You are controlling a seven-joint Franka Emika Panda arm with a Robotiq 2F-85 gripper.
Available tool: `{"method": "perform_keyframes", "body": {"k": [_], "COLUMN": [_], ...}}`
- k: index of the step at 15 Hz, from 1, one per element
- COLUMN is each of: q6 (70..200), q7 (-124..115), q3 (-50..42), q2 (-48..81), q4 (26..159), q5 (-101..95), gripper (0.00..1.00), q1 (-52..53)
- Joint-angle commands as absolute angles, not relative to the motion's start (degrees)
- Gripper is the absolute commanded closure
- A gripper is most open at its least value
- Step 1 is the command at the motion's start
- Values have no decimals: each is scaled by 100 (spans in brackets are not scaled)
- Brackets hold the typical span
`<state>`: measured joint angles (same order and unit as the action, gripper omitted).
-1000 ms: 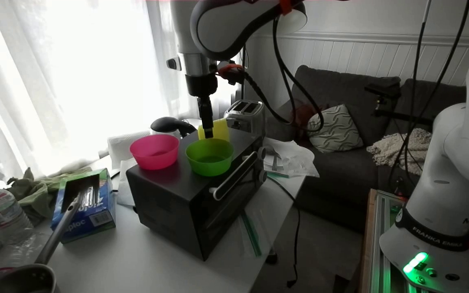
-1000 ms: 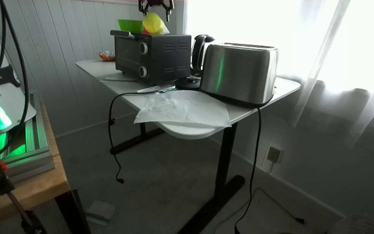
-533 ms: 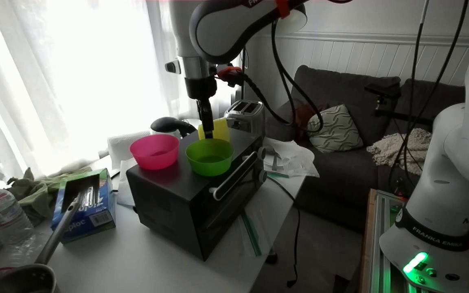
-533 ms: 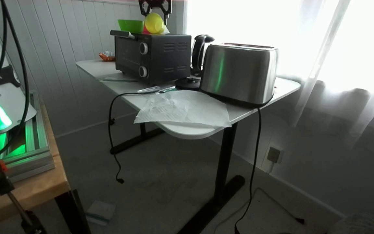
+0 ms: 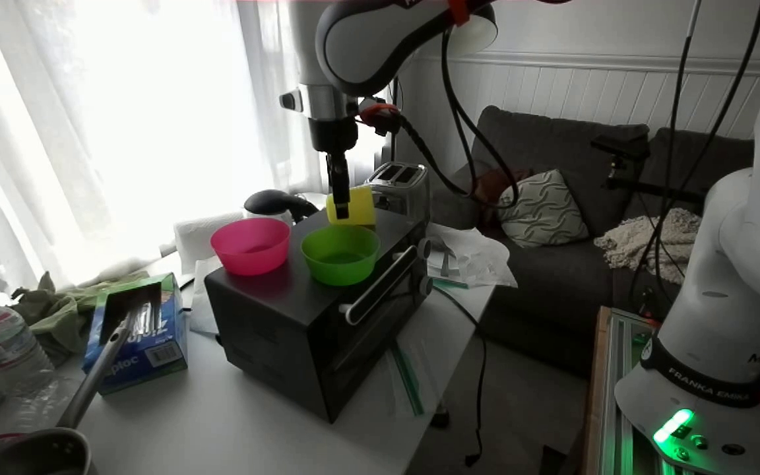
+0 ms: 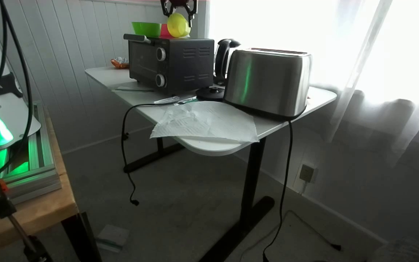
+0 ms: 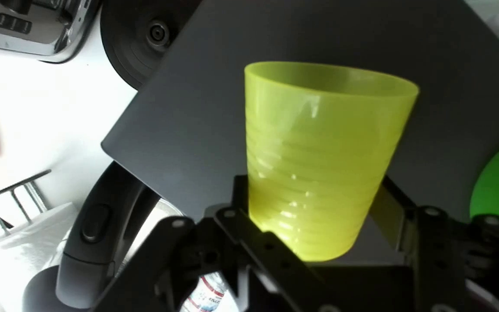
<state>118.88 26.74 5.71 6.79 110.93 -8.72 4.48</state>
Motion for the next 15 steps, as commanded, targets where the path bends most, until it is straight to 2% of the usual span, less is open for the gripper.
{"method": "perform_keyframes", "body": {"k": [1,6,15], "q6": [12212,12685,13235], "q7": [3174,4182,7058], "q3": [458,193,-419], "q2": [228,-269,-980], "q4": [11470,11900,13097], "q5": [109,1911,5254], "gripper": [55,55,55], "q1": [125,-171,-84]}}
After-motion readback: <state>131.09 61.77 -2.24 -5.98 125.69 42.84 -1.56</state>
